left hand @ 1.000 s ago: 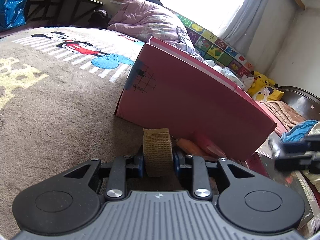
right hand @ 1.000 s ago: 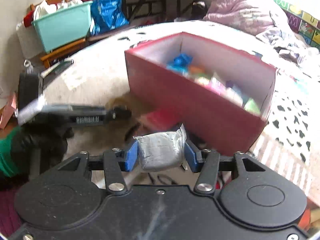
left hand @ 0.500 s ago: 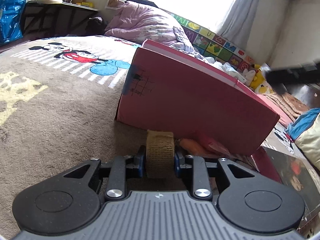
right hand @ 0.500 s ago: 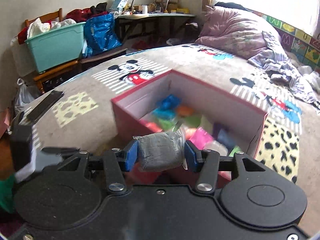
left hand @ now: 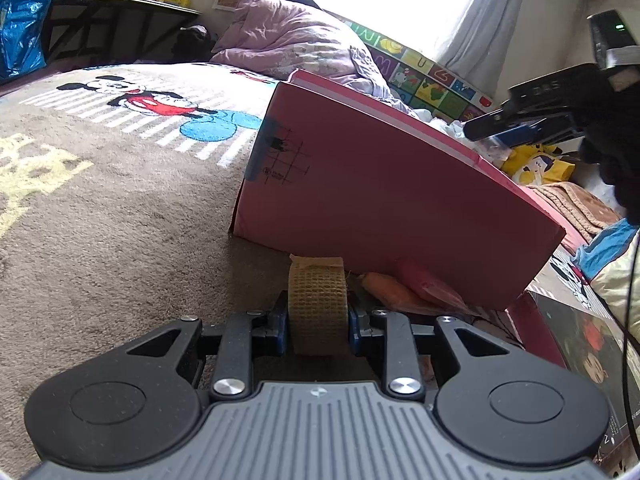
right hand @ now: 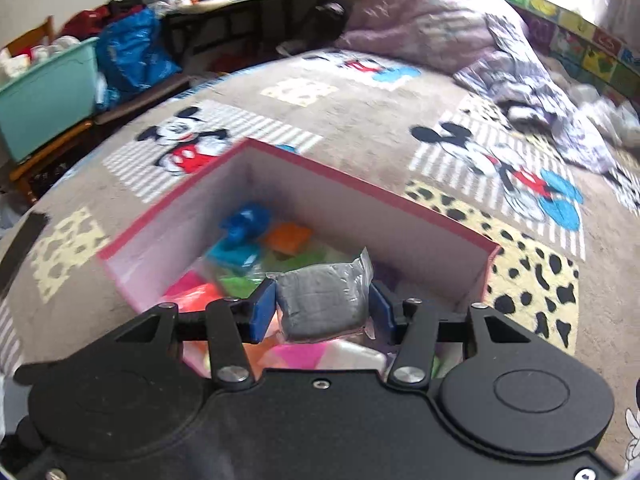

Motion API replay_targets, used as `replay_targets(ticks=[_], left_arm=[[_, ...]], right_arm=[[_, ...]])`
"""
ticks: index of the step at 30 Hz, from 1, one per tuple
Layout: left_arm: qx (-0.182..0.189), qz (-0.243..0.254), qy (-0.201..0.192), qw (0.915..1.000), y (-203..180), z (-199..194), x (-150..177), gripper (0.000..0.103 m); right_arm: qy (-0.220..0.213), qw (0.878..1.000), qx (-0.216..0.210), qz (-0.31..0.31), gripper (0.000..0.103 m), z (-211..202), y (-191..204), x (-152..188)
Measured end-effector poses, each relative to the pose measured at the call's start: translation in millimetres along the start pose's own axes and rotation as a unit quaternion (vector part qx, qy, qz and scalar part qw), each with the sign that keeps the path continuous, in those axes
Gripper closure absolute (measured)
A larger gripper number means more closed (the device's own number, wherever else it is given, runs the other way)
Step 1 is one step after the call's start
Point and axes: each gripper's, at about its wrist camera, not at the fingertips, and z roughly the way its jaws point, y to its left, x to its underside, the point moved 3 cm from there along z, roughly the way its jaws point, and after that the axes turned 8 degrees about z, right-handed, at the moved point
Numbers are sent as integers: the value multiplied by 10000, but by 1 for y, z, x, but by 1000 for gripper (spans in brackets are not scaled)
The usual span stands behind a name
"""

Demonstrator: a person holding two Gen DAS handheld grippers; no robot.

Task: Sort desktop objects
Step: 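Carry the grey clay bag with the right tool into the shoebox and open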

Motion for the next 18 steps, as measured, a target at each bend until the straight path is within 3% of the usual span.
replay_targets(ticks=[11, 18], left_arm=[[57, -50, 16, 10000, 2, 2, 0, 77], [80, -55, 17, 10000, 4, 2, 0, 77]], right_arm=[[609, 9969, 477, 140, 52, 46, -19, -6], [691, 9946, 721, 290, 50, 60, -32, -3]])
